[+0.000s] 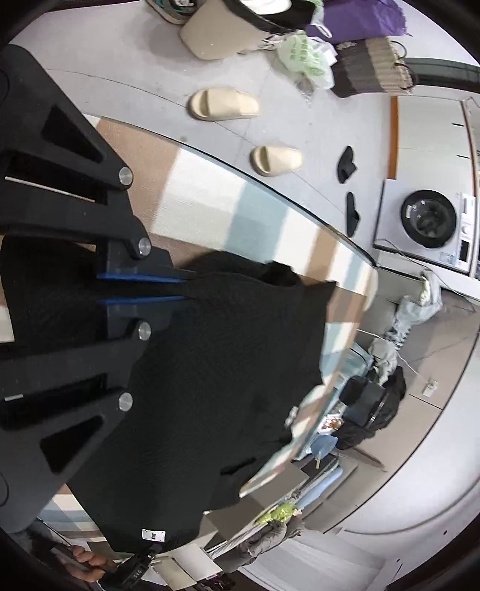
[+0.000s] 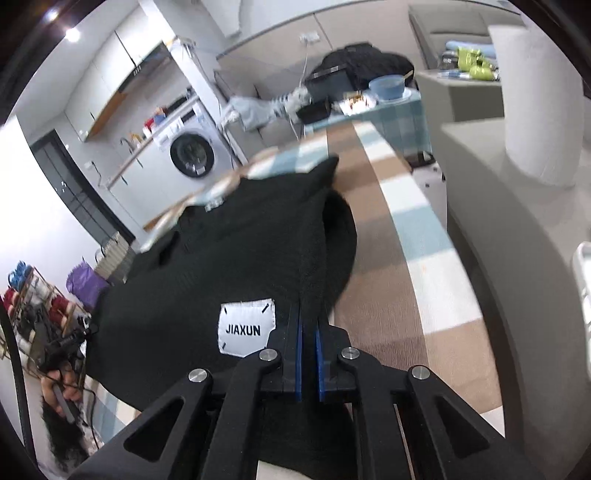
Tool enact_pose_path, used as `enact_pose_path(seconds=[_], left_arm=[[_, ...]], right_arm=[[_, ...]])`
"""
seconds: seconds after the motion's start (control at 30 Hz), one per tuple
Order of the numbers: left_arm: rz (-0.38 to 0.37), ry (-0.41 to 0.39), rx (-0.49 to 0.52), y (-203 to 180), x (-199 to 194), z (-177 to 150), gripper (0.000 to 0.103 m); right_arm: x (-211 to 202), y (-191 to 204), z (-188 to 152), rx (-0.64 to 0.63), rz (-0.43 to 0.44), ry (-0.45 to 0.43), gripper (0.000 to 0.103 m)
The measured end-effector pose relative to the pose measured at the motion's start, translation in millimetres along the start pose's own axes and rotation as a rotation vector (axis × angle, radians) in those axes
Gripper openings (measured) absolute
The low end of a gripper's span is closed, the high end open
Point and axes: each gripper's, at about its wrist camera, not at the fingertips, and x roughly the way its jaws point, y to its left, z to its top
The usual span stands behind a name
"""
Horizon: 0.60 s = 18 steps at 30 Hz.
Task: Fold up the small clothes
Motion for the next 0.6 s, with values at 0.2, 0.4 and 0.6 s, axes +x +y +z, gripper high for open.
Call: enact_pose_path(seconds=[0.2,0.4,0.6], left_arm=[[0.000,-0.047,0.019,-16,2,37,0.003],[0.080,0.033,-0.001,-9,37,39,0.004],[0.048,0.038,-0.020,-1,30,24,0.032]], right_arm=[[-1,15,43,-0.020,-0.041,-0.113,0.004],[38,-15,45,0.031,-0.249,0.012,0.001],[28,-44,25,0.135,-0.119,0.083,0.025]])
